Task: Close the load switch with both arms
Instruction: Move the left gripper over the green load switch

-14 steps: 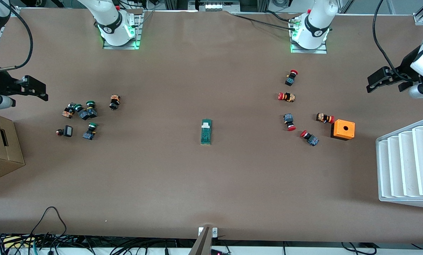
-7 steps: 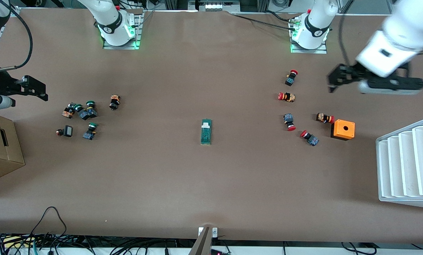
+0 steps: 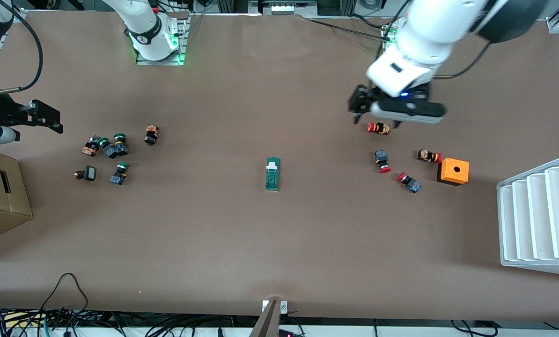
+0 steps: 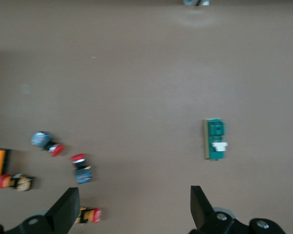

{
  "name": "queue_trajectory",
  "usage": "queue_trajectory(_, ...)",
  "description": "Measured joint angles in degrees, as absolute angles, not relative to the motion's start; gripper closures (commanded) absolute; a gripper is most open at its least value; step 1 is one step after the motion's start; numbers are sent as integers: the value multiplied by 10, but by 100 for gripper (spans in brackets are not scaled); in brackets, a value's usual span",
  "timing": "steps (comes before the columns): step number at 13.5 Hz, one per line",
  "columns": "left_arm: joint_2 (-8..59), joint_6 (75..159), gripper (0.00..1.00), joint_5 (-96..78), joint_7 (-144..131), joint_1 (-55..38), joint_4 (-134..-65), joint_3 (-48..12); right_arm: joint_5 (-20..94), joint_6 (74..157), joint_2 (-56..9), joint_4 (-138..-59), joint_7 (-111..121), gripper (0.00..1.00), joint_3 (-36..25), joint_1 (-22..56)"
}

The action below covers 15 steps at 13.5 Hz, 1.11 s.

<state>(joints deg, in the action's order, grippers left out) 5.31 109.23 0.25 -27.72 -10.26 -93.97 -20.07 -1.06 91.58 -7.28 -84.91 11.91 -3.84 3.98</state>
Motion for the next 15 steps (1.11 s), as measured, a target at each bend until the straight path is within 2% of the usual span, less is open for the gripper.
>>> queue_trajectory(6, 80, 1257, 0, 55, -420, -104, -1008, -282, -25, 916, -73, -849, 119, 1, -39, 40)
queue_trajectory(9, 108, 1328, 0, 164, -548, -106, -1043, -328, -26, 916, -73, -849, 119, 1, -40, 39)
queue_trajectory(15, 220, 1358, 0, 506, -899, -172, -1053, -349, -26, 916, -73, -848, 136, 1, -45, 25)
